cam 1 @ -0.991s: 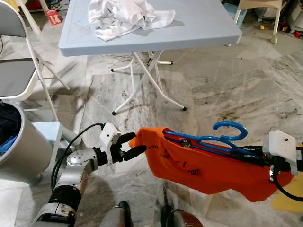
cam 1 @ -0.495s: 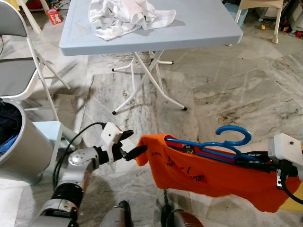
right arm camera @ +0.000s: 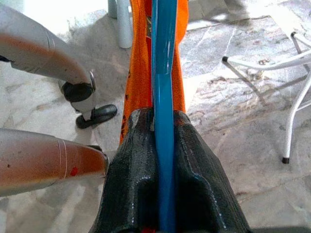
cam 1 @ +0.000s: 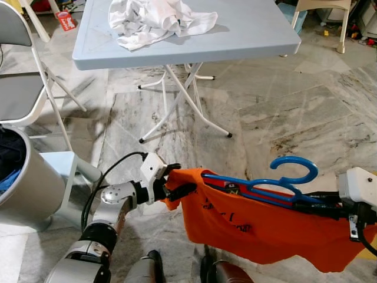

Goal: Hang hanger

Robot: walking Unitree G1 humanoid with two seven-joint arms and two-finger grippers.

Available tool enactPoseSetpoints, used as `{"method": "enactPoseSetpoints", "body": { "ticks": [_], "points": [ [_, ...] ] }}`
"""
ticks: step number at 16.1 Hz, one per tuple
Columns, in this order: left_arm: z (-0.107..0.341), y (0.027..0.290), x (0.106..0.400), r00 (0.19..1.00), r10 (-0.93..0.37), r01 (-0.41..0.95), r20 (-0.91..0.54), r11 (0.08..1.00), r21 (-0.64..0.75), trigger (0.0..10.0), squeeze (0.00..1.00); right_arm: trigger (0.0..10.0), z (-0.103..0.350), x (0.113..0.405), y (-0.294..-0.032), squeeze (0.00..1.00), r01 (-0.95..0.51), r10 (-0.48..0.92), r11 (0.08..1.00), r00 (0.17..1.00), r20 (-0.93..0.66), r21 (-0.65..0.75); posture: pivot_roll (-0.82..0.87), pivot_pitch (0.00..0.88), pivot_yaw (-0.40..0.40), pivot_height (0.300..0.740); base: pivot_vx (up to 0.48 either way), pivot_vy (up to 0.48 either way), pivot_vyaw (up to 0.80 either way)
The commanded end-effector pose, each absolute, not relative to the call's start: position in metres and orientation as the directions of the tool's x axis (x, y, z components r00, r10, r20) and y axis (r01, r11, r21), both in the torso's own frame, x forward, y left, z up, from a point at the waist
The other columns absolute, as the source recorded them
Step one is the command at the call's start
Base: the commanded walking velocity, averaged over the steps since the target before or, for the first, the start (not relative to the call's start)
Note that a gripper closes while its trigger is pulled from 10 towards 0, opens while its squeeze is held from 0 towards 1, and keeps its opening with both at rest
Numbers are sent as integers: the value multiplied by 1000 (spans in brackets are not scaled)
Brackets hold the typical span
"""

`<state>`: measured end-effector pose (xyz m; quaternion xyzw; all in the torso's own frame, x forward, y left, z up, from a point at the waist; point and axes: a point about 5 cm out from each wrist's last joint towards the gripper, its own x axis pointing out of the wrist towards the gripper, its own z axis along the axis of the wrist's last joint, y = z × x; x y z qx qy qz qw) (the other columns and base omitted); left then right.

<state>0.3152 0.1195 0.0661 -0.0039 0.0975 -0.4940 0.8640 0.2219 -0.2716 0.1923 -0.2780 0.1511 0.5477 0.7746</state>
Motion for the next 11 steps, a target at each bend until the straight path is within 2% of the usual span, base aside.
{"method": "enactPoseSetpoints", "body": {
  "ticks": [1, 7, 9, 11],
  "points": [
    [60, 117, 310, 453, -871, 870, -190, 479, -120, 0, 0, 10000, 206, 219, -268, 0, -933, 779, 209, 340, -528, -293, -172, 241, -1, 740, 0, 0, 0],
    [58, 116, 309, 433, -883, 879, -180, 458, -134, 0, 0, 10000, 208, 216, -266, 0, -932, 784, 219, 343, -517, -288, -175, 243, 2, 740, 0, 0, 0],
    [58, 116, 309, 438, -882, 877, -174, 462, -131, 0, 0, 10000, 207, 216, -266, 0, -932, 783, 223, 345, -517, -285, -171, 242, 1, 740, 0, 0, 0],
    [60, 120, 312, 479, -863, 860, -159, 498, -113, 0, 0, 10000, 206, 216, -265, 0, -933, 784, 225, 345, -516, -282, -166, 242, 1, 740, 0, 0, 0]
  ]
}}
